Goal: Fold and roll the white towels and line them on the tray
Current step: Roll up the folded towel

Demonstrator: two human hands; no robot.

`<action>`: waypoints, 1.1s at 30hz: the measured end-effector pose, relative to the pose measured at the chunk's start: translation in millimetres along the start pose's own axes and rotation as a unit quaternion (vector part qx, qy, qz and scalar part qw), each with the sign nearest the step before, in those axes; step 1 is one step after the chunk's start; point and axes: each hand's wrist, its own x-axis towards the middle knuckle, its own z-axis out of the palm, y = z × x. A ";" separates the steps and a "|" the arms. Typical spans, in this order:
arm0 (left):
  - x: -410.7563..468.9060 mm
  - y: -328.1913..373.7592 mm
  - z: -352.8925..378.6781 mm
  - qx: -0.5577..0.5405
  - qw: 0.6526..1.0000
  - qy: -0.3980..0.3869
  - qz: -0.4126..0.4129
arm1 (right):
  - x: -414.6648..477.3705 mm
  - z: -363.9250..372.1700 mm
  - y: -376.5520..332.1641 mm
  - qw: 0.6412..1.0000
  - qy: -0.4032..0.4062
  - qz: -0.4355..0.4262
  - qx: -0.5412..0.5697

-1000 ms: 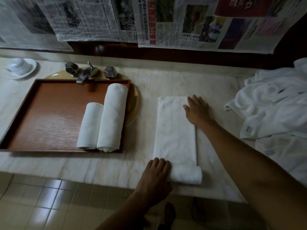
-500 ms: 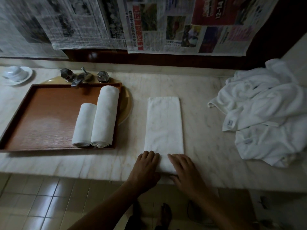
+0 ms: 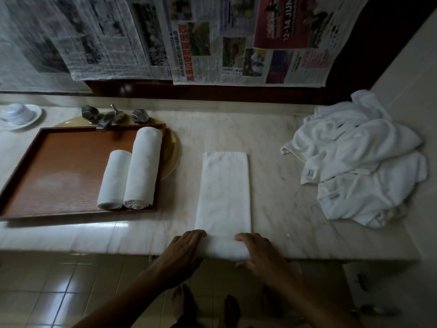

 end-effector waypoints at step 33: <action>16.4 51.4 34.6 0.093 0.983 0.142 -0.063 | 1.2 53.7 -21.7 0.973 0.158 -0.053 -0.161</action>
